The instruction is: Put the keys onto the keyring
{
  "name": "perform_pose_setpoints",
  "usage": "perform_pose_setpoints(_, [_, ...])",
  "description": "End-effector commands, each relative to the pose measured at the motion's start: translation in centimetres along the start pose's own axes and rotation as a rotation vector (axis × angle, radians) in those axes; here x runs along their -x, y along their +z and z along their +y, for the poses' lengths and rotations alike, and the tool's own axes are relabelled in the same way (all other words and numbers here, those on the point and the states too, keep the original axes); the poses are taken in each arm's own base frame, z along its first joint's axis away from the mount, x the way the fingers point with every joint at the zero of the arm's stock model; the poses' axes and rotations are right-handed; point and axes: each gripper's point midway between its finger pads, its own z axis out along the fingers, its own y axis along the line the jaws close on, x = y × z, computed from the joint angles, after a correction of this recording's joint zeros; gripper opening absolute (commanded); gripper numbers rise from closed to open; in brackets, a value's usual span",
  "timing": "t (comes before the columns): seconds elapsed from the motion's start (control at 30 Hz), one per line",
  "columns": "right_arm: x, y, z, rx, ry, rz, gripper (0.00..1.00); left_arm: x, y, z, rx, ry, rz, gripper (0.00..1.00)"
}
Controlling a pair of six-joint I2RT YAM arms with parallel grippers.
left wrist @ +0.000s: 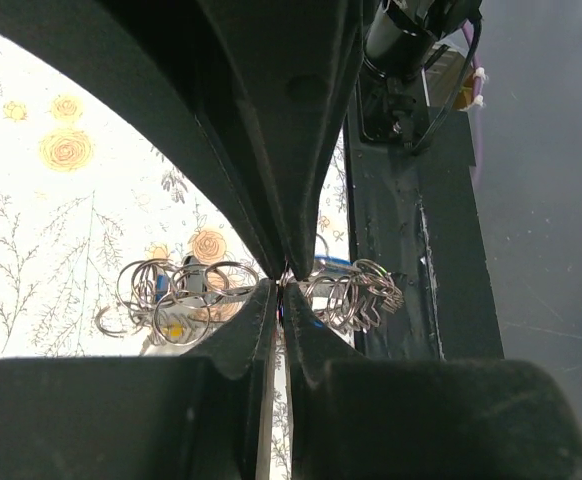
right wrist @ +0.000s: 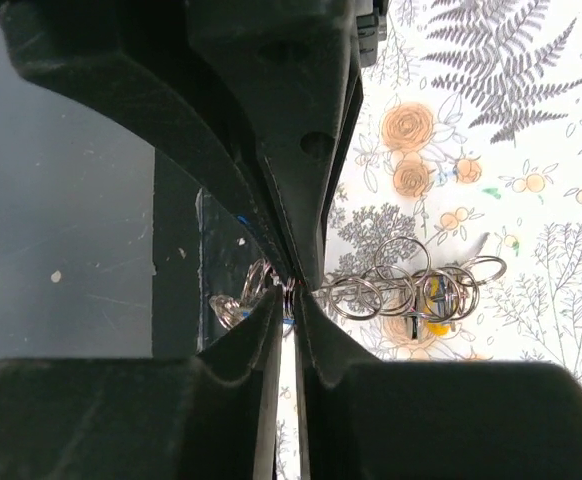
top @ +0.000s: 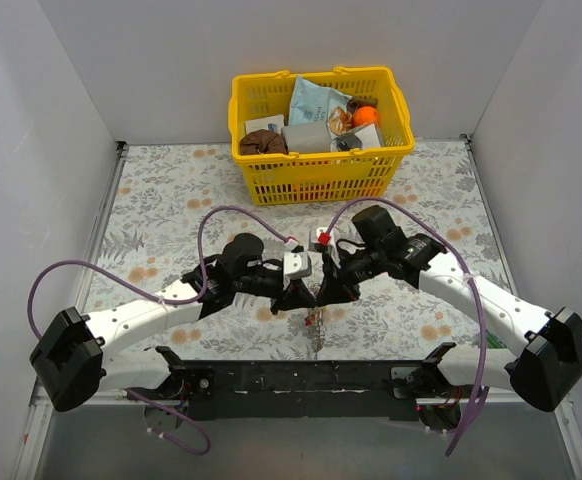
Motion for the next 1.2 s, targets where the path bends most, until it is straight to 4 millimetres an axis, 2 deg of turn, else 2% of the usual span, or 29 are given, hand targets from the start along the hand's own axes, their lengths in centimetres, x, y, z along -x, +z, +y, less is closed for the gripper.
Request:
perform_pose_setpoints(0.0, [2.5,-0.3,0.7,0.002,-0.09,-0.114,0.25,2.9,-0.4,0.1,0.033,0.069,-0.117,0.0])
perform_pose_setpoints(0.07, [2.3,-0.4,0.4,-0.028,-0.082,-0.125,0.38,2.8,-0.8,0.1,0.057,0.071,-0.137,0.0])
perform_pose_setpoints(0.13, [2.7,-0.6,0.3,-0.047,-0.084,-0.149,0.47,3.4,-1.3,0.3,0.087,0.092,-0.169,0.0])
perform_pose_setpoints(0.27, [3.1,-1.2,-0.6,-0.128,-0.075,-0.163,0.56,3.3,-2.0,0.4,0.135,0.117,-0.206,0.0])
perform_pose_setpoints(0.4, [2.3,-1.3,-1.3,-0.165,-0.028,-0.144,0.58,3.7,-2.7,0.4,0.166,0.154,-0.257,0.0])
perform_pose_setpoints(0.9, [2.0,-0.5,-1.3,-0.1,0.014,-0.154,0.47,3.9,-3.4,0.1,0.183,0.184,-0.292,0.0])
perform_pose_setpoints(1.0, [1.9,-0.2,-1.3,-0.087,0.02,-0.15,0.39,3.8,-3.4,0.2,0.184,0.182,-0.292,0.0])
perform_pose_setpoints(1.03, [1.9,-0.2,-1.2,-0.078,0.022,-0.151,0.33,3.8,-3.4,0.0,0.179,0.181,-0.292,0.0])
perform_pose_setpoints(1.17, [1.5,0.1,-1.3,-0.063,0.029,-0.143,0.18,3.9,-3.5,0.0,0.183,0.189,-0.296,0.0])
